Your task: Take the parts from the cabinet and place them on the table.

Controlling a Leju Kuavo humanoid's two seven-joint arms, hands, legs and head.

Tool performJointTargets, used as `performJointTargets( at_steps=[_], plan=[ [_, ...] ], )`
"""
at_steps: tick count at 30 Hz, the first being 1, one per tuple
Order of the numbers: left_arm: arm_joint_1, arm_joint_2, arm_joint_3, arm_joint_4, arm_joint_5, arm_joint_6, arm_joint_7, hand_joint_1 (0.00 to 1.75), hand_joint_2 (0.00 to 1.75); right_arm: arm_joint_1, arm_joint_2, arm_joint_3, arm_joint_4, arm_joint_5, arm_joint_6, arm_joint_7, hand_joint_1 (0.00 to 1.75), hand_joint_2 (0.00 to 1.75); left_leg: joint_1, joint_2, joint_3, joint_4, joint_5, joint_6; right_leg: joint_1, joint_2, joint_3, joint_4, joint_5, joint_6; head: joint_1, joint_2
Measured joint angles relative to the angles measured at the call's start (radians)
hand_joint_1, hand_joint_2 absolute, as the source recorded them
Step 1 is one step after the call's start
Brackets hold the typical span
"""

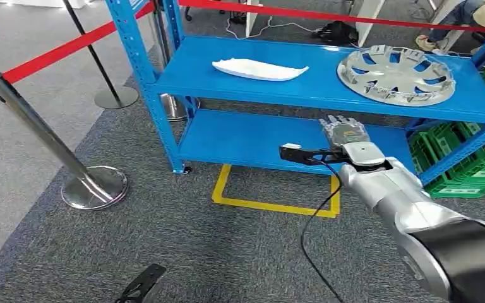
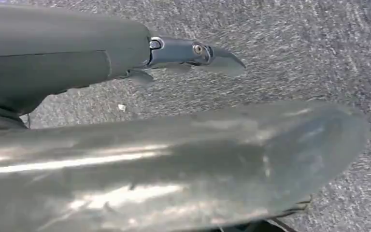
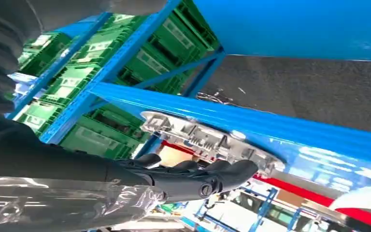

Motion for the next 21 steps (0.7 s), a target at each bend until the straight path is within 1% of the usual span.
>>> performJointTargets(
  at_steps=[1,2,3,5,6,7,8,9,10,11,12,13,14,15,16,17,18,19,20,21],
  plan=[
    [0.002,0.000,0.000,0.000,0.000,0.000,0.000,0.00,0.00,0.003,0.000,0.000,0.000,0.000,0.000,0.000,0.00,1.75,-0.002,-0.002,0.002,0.000,-0.001,0.002,0.000,0.000,-0.024,0.033,0.000,-0.001,0.000,0.000],
    [0.003,0.000,0.000,0.000,0.000,0.000,0.000,0.00,0.00,0.004,0.000,0.000,0.000,0.000,0.000,0.000,0.00,1.75,-0.002,-0.003,0.005,0.001,-0.003,0.002,0.001,0.000,-0.022,0.015,0.025,-0.003,0.000,0.000],
    [0.002,0.000,0.000,0.000,0.000,0.000,0.000,0.00,0.00,0.004,0.000,0.000,0.000,0.000,0.000,0.000,0.00,1.75,-0.003,-0.004,0.010,0.001,-0.006,0.000,0.002,0.000,0.001,-0.043,0.067,-0.007,0.000,0.000],
    [0.002,-0.001,0.000,0.000,0.000,0.000,0.000,0.00,0.00,0.001,0.000,0.000,0.000,0.000,0.000,0.000,0.00,1.75,-0.003,-0.005,0.024,0.001,-0.016,-0.007,0.003,0.000,0.092,-0.238,0.171,-0.015,0.001,0.000],
    [0.002,-0.001,0.000,0.000,0.000,0.000,0.000,0.00,0.00,0.000,0.000,0.000,0.000,0.000,-0.001,0.000,0.00,1.75,-0.006,-0.005,0.026,0.001,-0.019,-0.013,0.005,0.001,0.116,-0.274,0.164,-0.015,0.000,0.000],
    [0.001,0.000,0.000,0.000,0.000,0.000,0.000,0.00,0.00,-0.001,0.000,0.001,0.000,0.000,-0.002,0.000,0.00,1.75,-0.009,-0.006,0.023,0.005,-0.021,-0.018,0.007,0.002,0.126,-0.292,0.160,-0.017,0.001,0.000],
    [0.001,0.000,0.000,0.000,0.000,0.000,0.000,0.00,0.00,0.001,0.000,0.001,0.000,0.000,-0.002,0.000,0.00,1.75,-0.008,-0.006,0.024,0.001,-0.018,-0.022,0.008,0.002,0.123,-0.289,0.160,-0.019,-0.001,0.000],
    [0.003,-0.001,0.000,0.000,0.000,0.000,0.000,0.00,0.00,0.003,0.000,0.001,0.000,0.000,-0.002,0.000,0.00,1.75,-0.006,-0.006,0.025,-0.003,-0.017,-0.026,0.010,0.003,0.122,-0.287,0.158,-0.025,0.000,0.000],
    [0.003,-0.001,0.000,0.000,0.000,0.000,0.000,0.00,0.00,0.002,0.000,0.001,0.000,0.000,-0.002,0.000,0.00,1.75,-0.006,-0.006,0.027,-0.005,-0.018,-0.033,0.010,0.003,0.122,-0.289,0.159,-0.031,0.000,0.000],
    [0.003,0.000,0.000,0.000,0.000,0.001,0.000,0.00,0.00,0.002,0.000,0.001,0.000,0.000,-0.002,0.000,0.00,1.75,-0.005,-0.004,0.026,-0.001,-0.026,-0.040,0.002,0.002,0.129,-0.297,0.162,-0.037,0.002,0.000],
    [0.003,0.000,0.000,0.000,0.000,0.001,0.000,0.00,0.00,0.000,0.000,0.001,0.000,0.000,-0.003,0.000,0.00,1.75,-0.006,-0.002,0.015,0.025,-0.043,-0.047,0.001,0.003,0.132,-0.299,0.162,-0.043,-0.006,0.000],
    [0.003,0.000,0.000,0.000,0.000,0.001,0.000,0.00,0.00,-0.001,0.000,0.001,0.000,0.000,-0.003,0.000,0.00,1.75,-0.004,-0.001,-0.018,0.091,-0.079,-0.053,0.001,0.002,0.133,-0.299,0.160,-0.047,-0.010,0.000],
    [0.003,0.000,0.000,0.000,0.000,0.001,0.000,0.00,0.00,0.001,0.002,0.001,0.000,0.000,-0.002,0.000,0.00,1.75,-0.003,-0.001,-0.060,0.172,-0.116,-0.056,0.001,0.002,0.133,-0.299,0.159,-0.049,-0.009,0.000],
    [0.004,0.000,0.000,0.000,0.000,0.001,0.000,0.00,0.00,0.004,0.002,0.001,0.000,0.000,-0.002,0.000,0.00,1.75,-0.003,-0.001,-0.107,0.256,-0.146,-0.059,0.001,0.002,0.133,-0.299,0.158,-0.050,-0.008,0.000],
    [0.006,0.000,0.000,0.000,0.000,0.001,0.000,0.00,0.00,0.007,0.002,0.002,0.000,0.000,-0.002,0.000,0.00,1.75,-0.003,-0.001,-0.138,0.304,-0.153,-0.060,0.001,0.002,0.134,-0.299,0.157,-0.051,-0.010,0.000],
    [0.008,0.001,0.000,0.000,0.000,0.001,0.000,0.00,0.00,0.009,0.002,0.002,0.000,0.000,-0.002,-0.001,0.00,1.75,-0.002,-0.001,-0.145,0.304,-0.134,-0.061,0.001,0.002,0.135,-0.299,0.156,-0.050,-0.008,0.000],
    [0.009,0.001,0.000,0.000,0.000,0.001,0.000,0.00,0.00,0.009,0.002,0.002,0.000,0.000,-0.002,-0.001,0.00,1.75,-0.001,-0.001,-0.127,0.256,-0.092,-0.060,0.001,0.003,0.138,-0.298,0.154,-0.048,-0.009,0.000],
    [0.008,0.002,0.000,0.000,0.000,0.001,0.000,0.00,0.00,0.009,0.002,0.002,0.000,0.000,-0.002,-0.001,0.00,1.75,0.000,0.000,-0.091,0.179,-0.043,-0.059,-0.001,0.003,0.142,-0.298,0.152,-0.046,-0.008,0.000],
    [0.008,0.002,0.000,0.000,0.000,0.001,0.000,0.00,0.00,0.008,0.002,0.002,0.000,0.000,-0.002,0.000,0.00,1.75,0.001,0.002,-0.047,0.090,0.002,-0.060,-0.003,0.003,0.147,-0.298,0.148,-0.041,-0.009,0.000],
    [0.008,0.000,0.000,0.000,0.000,0.001,0.000,0.00,0.00,0.007,0.002,0.002,0.000,0.000,-0.002,-0.001,0.00,1.75,0.004,0.008,-0.013,0.023,0.024,-0.062,0.000,0.003,0.149,-0.298,0.145,-0.036,-0.010,0.000]
  ],
)
